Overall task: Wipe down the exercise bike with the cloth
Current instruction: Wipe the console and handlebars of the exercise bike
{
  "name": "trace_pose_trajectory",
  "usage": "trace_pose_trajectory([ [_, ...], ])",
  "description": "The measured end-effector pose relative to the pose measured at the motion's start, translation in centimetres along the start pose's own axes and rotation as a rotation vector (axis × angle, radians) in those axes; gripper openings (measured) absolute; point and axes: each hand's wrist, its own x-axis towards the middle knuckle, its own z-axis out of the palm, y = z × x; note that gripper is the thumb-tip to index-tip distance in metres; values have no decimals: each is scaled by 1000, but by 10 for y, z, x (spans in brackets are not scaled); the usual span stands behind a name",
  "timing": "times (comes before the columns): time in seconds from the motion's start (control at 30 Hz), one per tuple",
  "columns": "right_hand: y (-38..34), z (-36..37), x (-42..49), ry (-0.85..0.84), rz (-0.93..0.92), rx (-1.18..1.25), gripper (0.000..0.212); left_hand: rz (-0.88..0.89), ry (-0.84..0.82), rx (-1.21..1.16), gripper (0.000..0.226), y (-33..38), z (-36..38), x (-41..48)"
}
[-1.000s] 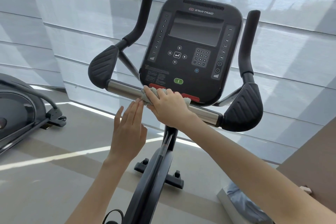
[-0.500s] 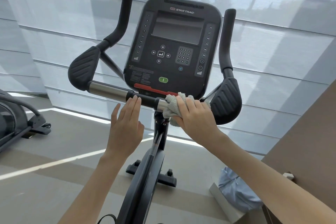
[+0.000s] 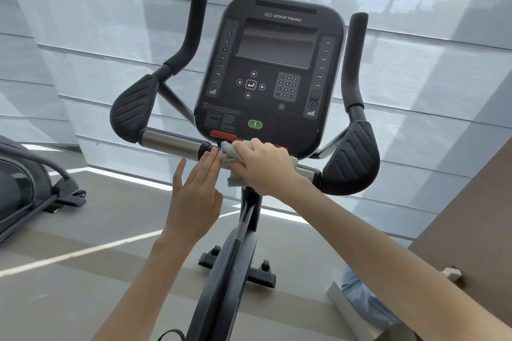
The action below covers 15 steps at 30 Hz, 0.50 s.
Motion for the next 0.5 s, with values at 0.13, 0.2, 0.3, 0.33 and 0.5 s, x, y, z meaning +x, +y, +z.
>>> trace_pose_trajectory([
  [0.13, 19, -7, 5, -180, 44, 211, 40, -7, 8, -6, 71, 1, 0, 0],
  [0.2, 34, -14, 1, -303, 80, 320, 33, -16, 5, -13, 72, 2, 1, 1],
  [0.3, 53, -23, -20, -306, 107, 286, 38, -31, 15, -20, 74, 3, 2, 2],
  [0.33, 56, -25, -29, -268, 101, 233, 40, -35, 15, -25, 74, 3, 2, 2],
  [0.5, 59, -19, -61, -72, -134, -151, 54, -38, 14, -36, 74, 2, 0, 2],
])
